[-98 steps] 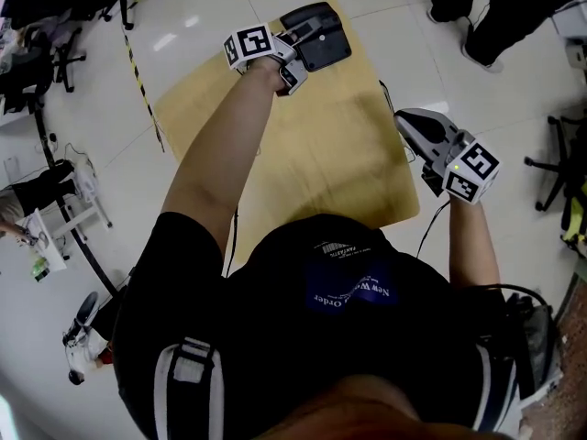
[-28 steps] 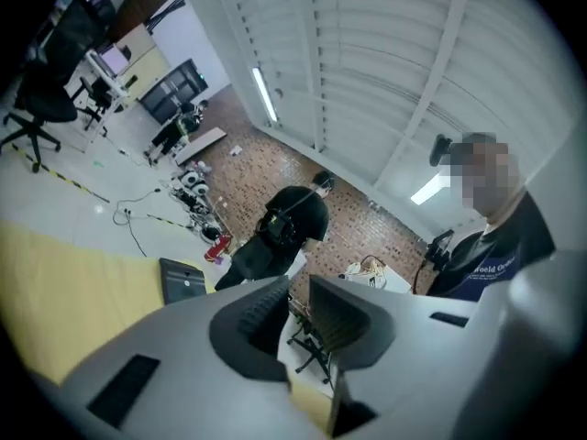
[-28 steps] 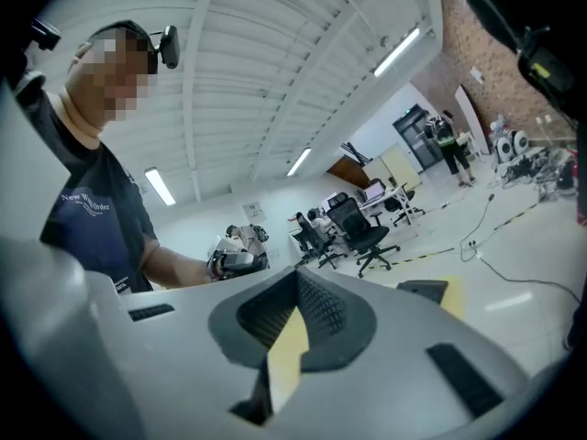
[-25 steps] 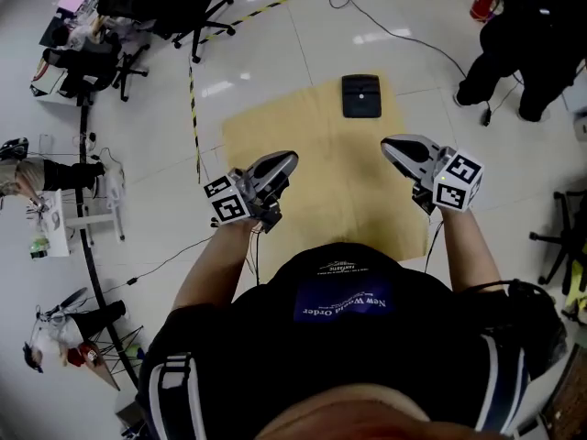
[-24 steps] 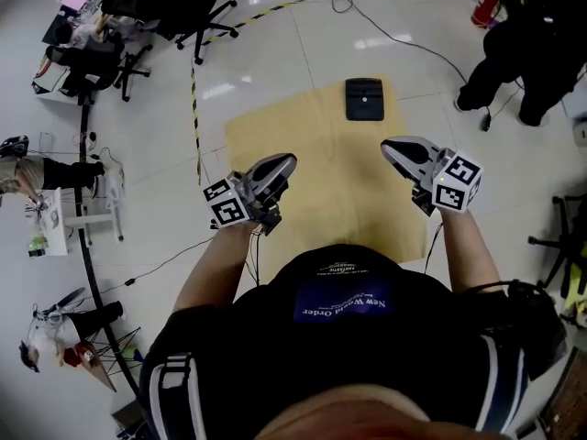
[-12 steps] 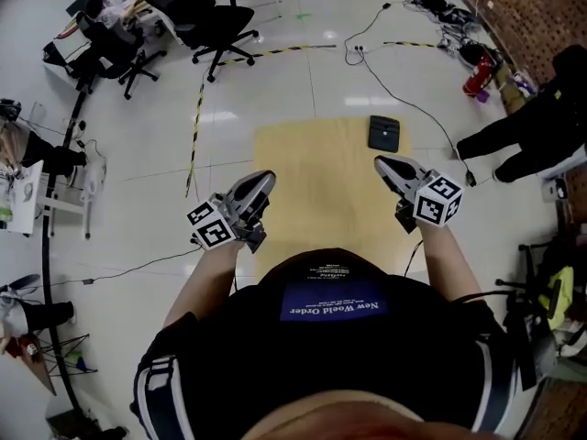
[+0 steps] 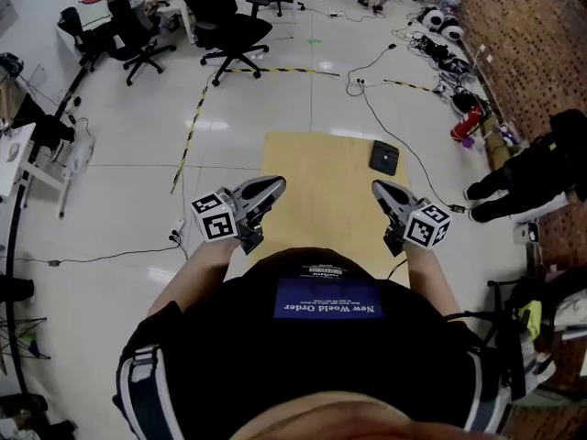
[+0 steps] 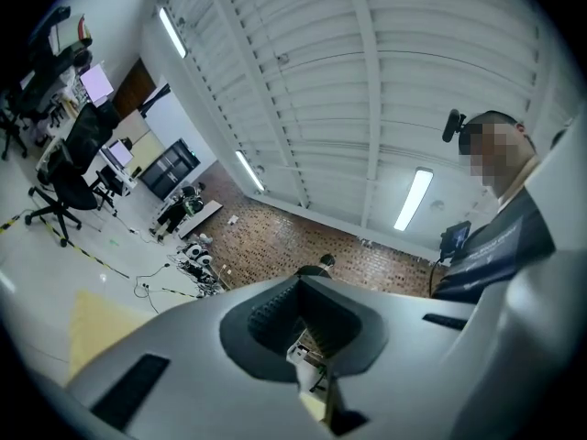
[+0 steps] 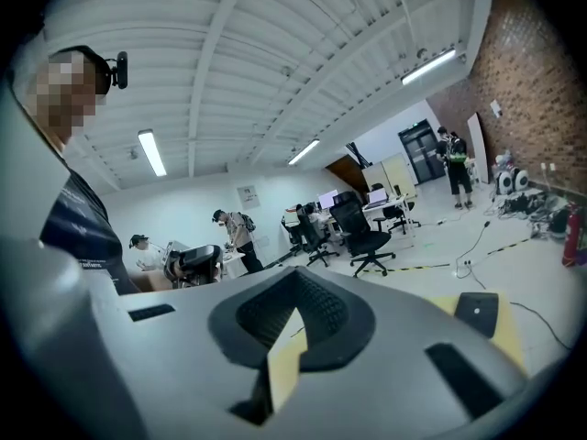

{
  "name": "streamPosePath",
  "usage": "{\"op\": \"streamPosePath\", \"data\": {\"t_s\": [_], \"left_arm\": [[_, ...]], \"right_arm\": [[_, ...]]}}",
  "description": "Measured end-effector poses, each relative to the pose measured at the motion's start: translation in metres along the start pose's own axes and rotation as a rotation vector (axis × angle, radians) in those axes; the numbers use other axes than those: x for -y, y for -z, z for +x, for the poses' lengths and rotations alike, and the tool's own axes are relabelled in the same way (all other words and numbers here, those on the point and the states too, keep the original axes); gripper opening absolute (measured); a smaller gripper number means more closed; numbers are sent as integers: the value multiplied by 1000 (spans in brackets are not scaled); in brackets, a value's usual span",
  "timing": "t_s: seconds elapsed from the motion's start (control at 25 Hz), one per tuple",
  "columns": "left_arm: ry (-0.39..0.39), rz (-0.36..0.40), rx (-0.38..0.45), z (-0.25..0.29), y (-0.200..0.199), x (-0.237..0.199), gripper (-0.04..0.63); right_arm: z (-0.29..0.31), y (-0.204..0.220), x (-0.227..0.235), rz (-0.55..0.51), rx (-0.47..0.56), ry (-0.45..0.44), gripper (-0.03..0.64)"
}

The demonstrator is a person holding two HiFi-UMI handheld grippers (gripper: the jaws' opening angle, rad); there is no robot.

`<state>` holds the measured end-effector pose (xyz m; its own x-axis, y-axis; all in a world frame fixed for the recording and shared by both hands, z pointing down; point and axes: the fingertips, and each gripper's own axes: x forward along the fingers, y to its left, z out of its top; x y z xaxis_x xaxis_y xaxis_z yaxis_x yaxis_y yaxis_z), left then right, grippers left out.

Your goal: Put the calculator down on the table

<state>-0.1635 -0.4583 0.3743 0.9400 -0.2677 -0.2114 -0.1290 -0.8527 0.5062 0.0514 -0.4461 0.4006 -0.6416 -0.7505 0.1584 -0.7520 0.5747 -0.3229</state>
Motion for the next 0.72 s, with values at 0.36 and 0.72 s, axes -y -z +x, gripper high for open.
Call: {"op": "streamPosePath", "data": {"t_s": [0.36,0.72], "left_arm": [[1,7,-28,2,6,3,8],[-10,11,-43,6,3,-3,8]], "right_arm": [[-4,2,-6,-50,-32,-3,-17],[3,-2,-7,-83,-53,-33,-17]]}}
